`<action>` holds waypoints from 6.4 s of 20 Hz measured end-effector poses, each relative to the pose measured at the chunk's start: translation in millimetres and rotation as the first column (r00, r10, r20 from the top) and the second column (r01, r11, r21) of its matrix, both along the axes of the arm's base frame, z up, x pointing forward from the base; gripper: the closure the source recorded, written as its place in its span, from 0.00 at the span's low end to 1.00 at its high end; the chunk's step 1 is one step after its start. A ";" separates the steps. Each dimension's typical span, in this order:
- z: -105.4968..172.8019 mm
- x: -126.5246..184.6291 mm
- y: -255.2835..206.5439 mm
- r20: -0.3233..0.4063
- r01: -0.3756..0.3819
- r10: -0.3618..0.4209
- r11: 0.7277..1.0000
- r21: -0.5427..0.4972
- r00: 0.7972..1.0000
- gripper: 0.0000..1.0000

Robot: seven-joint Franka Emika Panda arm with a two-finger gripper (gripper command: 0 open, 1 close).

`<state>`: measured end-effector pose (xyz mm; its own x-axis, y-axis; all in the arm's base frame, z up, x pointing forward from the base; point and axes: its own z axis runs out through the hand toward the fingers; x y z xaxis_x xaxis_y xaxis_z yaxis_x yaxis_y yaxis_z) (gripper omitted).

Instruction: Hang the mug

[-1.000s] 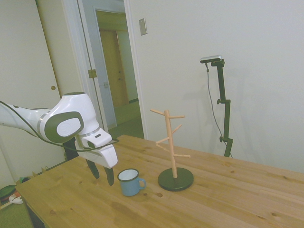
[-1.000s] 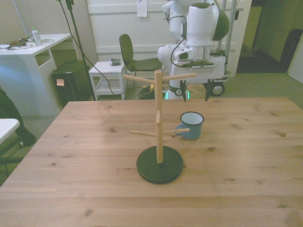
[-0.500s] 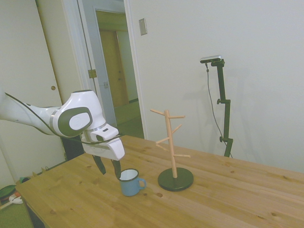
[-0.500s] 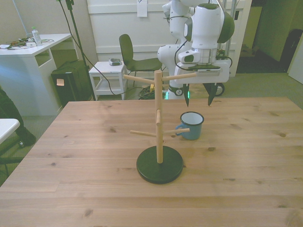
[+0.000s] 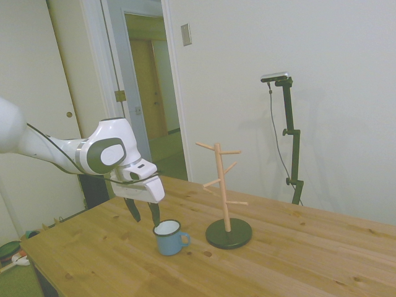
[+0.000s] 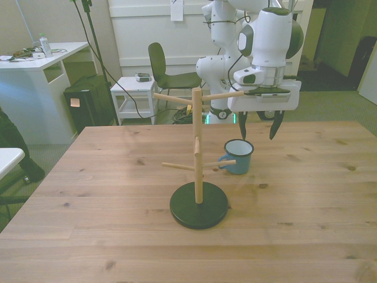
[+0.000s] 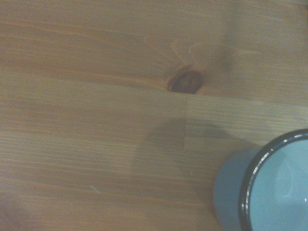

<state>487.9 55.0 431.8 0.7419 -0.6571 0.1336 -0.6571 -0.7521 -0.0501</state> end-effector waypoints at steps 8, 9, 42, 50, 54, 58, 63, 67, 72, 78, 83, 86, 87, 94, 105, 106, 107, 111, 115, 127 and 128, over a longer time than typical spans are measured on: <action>-11.8 10.1 3.3 -0.007 0.005 -0.005 1.000 0.001 1.000 0.00; -13.0 11.0 3.0 -0.005 0.006 -0.006 1.000 0.002 1.000 0.00; -54.7 20.5 11.4 -0.026 0.009 -0.009 1.000 0.012 1.000 1.00; -57.9 17.8 7.6 -0.032 0.015 -0.015 1.000 0.012 0.999 1.00; -58.4 17.5 2.8 -0.027 0.023 -0.023 1.000 0.013 0.999 1.00; -58.2 15.4 -5.9 -0.027 0.033 -0.033 0.999 0.013 0.999 1.00; -28.8 -2.8 -34.7 0.006 0.063 -0.064 0.998 0.013 0.998 1.00; 24.7 -24.1 -68.2 0.038 0.088 -0.088 0.996 0.009 0.995 1.00; 76.3 -34.9 -100.1 0.073 0.108 -0.108 0.994 0.008 0.991 1.00; 105.5 -28.2 -115.4 0.094 0.119 -0.120 0.993 0.018 0.988 1.00; 127.4 -18.4 -126.7 0.108 0.126 -0.128 0.992 0.023 0.986 1.00; 131.6 -10.1 -131.1 0.104 0.129 -0.131 0.991 0.024 0.986 1.00; 133.8 -7.4 -132.4 0.105 0.130 -0.132 0.991 0.025 0.986 1.00; 144.8 6.3 -135.4 0.112 0.132 -0.135 0.991 0.034 0.985 1.00; 145.6 21.9 -132.8 0.103 0.125 -0.128 0.992 0.030 0.986 1.00; 145.9 22.6 -133.2 0.104 0.126 -0.128 0.992 0.030 0.986 1.00; 145.9 23.5 -133.6 0.103 0.126 -0.129 0.992 0.030 0.986 1.00; 142.9 29.0 -131.7 0.098 0.122 -0.124 0.992 0.029 0.987 1.00; 140.7 33.0 -126.6 0.094 0.112 -0.114 0.993 0.027 0.989 1.00; 134.0 44.6 -112.3 0.082 0.086 -0.087 0.996 0.024 0.993 1.00; 133.6 44.9 -111.3 0.082 0.084 -0.086 0.996 0.024 0.993 1.00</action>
